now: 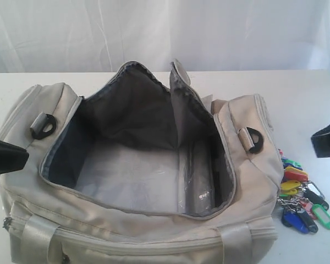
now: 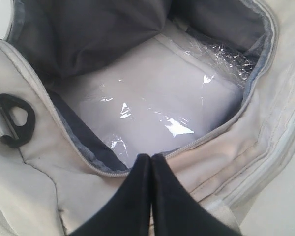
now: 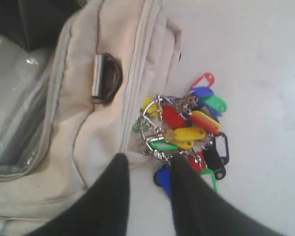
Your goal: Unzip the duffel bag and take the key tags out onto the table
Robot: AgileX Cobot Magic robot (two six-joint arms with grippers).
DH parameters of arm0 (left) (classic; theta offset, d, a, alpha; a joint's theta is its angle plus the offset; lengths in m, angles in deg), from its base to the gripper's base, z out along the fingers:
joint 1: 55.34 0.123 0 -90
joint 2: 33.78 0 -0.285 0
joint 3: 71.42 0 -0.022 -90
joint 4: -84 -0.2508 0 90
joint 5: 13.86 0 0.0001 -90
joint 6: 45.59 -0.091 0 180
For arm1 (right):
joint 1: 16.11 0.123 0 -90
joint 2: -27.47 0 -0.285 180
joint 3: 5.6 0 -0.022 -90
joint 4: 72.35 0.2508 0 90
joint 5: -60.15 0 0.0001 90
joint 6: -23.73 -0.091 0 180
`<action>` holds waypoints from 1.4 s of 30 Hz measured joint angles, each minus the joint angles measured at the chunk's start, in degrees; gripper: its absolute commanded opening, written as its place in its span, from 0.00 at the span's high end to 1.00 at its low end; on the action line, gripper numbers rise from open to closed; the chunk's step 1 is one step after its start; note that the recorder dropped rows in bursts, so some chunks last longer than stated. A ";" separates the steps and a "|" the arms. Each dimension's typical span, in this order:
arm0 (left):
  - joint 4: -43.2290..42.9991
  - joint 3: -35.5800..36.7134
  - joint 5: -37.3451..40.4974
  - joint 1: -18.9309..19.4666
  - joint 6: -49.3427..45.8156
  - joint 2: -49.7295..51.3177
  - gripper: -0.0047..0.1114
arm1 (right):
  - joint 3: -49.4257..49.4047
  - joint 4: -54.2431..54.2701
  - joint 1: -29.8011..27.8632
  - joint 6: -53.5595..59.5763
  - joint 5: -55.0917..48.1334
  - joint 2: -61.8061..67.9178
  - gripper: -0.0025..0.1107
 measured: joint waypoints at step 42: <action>-0.14 0.00 0.00 6.19 -0.18 -23.80 0.96 | 0.00 -0.33 0.00 -0.22 -0.25 -19.35 0.98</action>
